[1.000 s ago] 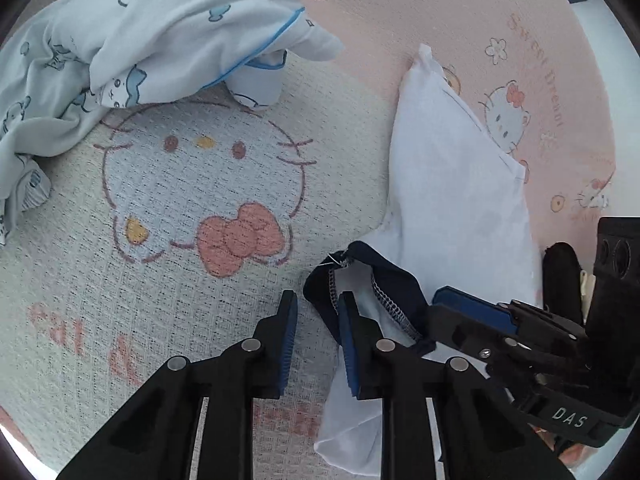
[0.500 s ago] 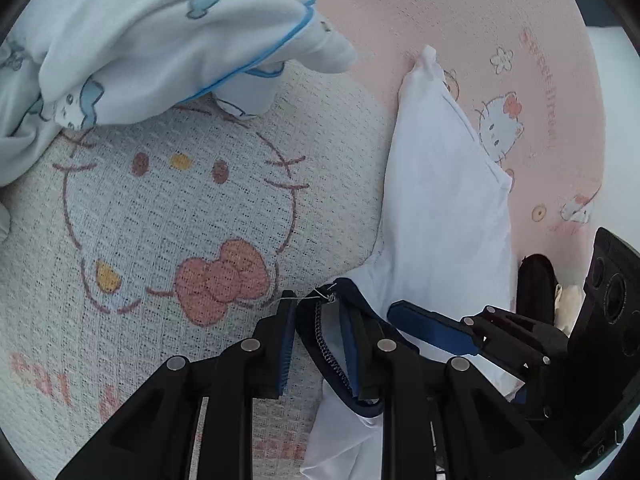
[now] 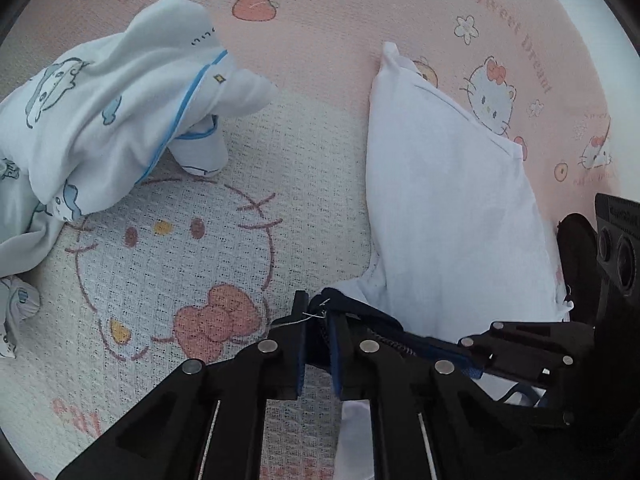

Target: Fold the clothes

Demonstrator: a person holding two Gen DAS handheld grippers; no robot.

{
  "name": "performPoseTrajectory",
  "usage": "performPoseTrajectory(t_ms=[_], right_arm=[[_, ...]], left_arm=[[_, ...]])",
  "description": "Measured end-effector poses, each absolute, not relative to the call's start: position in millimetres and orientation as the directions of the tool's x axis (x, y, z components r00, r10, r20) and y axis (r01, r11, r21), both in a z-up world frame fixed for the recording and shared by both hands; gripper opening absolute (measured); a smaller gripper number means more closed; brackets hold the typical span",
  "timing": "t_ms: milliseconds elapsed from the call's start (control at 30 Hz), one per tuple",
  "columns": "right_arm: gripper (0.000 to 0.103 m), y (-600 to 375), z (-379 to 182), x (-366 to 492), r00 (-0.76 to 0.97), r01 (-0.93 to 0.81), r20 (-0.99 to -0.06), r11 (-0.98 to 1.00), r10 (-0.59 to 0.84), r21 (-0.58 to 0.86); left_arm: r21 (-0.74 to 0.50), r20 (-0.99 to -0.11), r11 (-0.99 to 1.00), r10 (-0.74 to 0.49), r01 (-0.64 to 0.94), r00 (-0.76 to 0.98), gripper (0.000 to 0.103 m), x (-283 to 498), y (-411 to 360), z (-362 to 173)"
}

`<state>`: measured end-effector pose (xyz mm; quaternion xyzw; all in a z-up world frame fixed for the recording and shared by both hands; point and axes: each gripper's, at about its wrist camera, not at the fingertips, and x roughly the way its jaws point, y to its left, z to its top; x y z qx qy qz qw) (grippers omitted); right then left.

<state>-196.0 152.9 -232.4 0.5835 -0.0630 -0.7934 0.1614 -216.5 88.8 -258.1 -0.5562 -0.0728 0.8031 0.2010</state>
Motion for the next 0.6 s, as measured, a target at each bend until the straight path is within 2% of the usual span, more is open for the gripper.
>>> performPoseTrajectory(t_ms=[67,200,400,467,533,600], right_arm=[[0.005,152,-228,-197,-0.257,0.179,-0.892,-0.926,-0.371,0.333],[0.005,148,-226,-199,-0.219,0.135,-0.849,-0.877,-0.481,0.462],[0.005,124,-237,-205,-0.213,0.113,-0.859,-0.885,-0.465,0.451],[0.005,119,-246,-209,-0.199,0.095,-0.882,-0.904,-0.427,0.417],[0.005,117,-257,-210,-0.180,0.059,-0.895,-0.912,-0.409,0.406],[0.006,119,-259,-211,-0.187,0.040,-0.871,-0.889,-0.455,0.456]], left_arm=[[-0.329,-0.863,-0.908,0.401,-0.260,-0.307,0.007,-220,87,-251],[-0.224,-0.880,-0.910,0.343,-0.349,-0.329,0.007,-225,89,-231],[-0.040,-0.908,-0.934,0.182,-0.355,-0.378,0.007,-244,76,-234],[-0.053,-0.910,-0.954,0.168,-0.295,-0.380,0.007,-257,59,-235],[-0.204,-0.903,-0.956,0.267,-0.211,-0.337,0.007,-267,37,-234],[-0.352,-0.870,-0.918,0.392,-0.182,-0.299,0.007,-269,25,-232]])
